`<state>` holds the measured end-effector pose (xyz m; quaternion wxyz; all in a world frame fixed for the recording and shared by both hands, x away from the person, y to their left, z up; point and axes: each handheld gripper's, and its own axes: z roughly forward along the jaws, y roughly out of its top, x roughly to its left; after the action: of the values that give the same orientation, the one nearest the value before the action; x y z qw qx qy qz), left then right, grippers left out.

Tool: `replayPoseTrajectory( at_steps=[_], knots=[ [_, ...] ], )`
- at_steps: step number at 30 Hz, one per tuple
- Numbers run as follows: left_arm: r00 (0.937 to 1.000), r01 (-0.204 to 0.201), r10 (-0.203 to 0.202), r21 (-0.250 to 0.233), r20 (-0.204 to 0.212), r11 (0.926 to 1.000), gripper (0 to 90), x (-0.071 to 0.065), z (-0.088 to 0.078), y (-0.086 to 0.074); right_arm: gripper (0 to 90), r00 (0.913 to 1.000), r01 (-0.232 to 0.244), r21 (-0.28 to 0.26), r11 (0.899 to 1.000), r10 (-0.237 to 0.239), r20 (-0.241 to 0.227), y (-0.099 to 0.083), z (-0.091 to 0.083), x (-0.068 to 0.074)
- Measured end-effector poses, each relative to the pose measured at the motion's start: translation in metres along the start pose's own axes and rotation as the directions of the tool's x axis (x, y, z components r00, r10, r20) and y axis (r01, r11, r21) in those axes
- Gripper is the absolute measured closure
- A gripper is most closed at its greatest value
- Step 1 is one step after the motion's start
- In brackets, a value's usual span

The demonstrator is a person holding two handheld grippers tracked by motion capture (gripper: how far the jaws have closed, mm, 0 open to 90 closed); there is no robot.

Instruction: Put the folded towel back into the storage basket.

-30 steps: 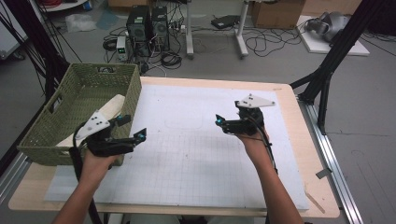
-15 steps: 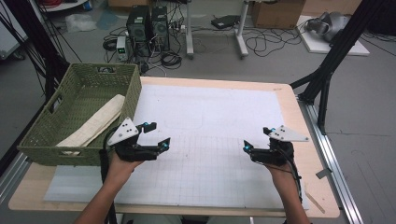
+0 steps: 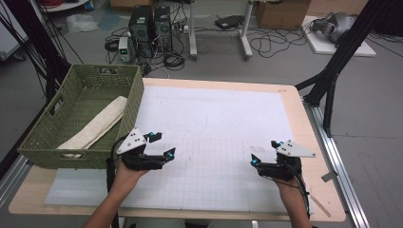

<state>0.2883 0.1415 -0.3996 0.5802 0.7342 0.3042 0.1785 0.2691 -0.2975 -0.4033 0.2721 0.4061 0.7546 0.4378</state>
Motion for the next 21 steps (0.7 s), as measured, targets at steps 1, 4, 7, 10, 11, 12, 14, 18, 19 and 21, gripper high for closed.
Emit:
replayPoseTrajectory(
  at_steps=[1, 4, 7, 10, 11, 12, 14, 18, 19, 21],
  knots=[
    [1.0000, 0.000, 0.000, 0.000, 0.000, 1.0000, 23.1, -0.0003, 0.0000, -0.0004, 11.3, 1.0000, 0.002, -0.004, 1.000, -0.002, 0.002, 0.0000, 0.0000, -0.0003],
    [1.0000, -0.001, 0.001, 0.007, 0.000, 1.0000, 23.1, -0.0007, 0.0002, -0.0018, 11.3, 1.0000, -0.004, 0.000, 1.000, 0.004, 0.006, -0.0006, -0.0004, 0.0000],
    [1.0000, -0.002, 0.002, 0.008, -0.004, 1.0000, 23.1, -0.0013, 0.0004, -0.0022, 11.3, 1.0000, -0.004, 0.001, 1.000, 0.004, 0.008, -0.0014, -0.0004, -0.0007],
    [1.0000, -0.005, 0.005, 0.011, -0.004, 0.9999, 23.1, -0.0021, 0.0007, -0.0021, 11.3, 0.9999, -0.002, 0.000, 1.000, 0.002, 0.010, -0.0013, -0.0008, -0.0006],
    [1.0000, -0.006, 0.006, 0.012, -0.005, 0.9999, 23.1, -0.0024, 0.0011, -0.0022, 11.3, 0.9999, -0.002, -0.002, 1.000, 0.002, 0.011, -0.0012, -0.0006, -0.0005],
    [1.0000, -0.006, 0.006, 0.013, -0.004, 0.9999, 23.1, -0.0025, 0.0014, -0.0023, 11.3, 1.0000, -0.004, -0.001, 1.000, 0.004, 0.008, -0.0012, -0.0005, -0.0003],
    [1.0000, -0.007, 0.007, 0.015, -0.005, 0.9999, 23.1, -0.0026, 0.0016, -0.0023, 11.3, 1.0000, 0.002, 0.000, 1.000, -0.002, 0.010, -0.0011, 0.0000, -0.0003],
    [0.9999, -0.005, 0.005, 0.012, -0.011, 0.9999, 23.1, -0.0023, 0.0022, -0.0022, 11.3, 0.9999, 0.012, 0.004, 1.000, -0.012, 0.010, -0.0009, 0.0007, 0.0002],
    [0.9999, -0.007, 0.007, 0.012, -0.010, 0.9999, 23.1, -0.0021, 0.0023, -0.0022, 11.3, 0.9999, 0.009, 0.003, 1.000, -0.009, 0.009, -0.0009, 0.0007, 0.0003],
    [0.9999, -0.006, 0.006, 0.015, -0.011, 0.9999, 23.1, -0.0018, 0.0028, -0.0023, 11.3, 1.0000, 0.001, 0.003, 1.000, -0.001, 0.008, -0.0011, 0.0004, 0.0004]
  ],
)
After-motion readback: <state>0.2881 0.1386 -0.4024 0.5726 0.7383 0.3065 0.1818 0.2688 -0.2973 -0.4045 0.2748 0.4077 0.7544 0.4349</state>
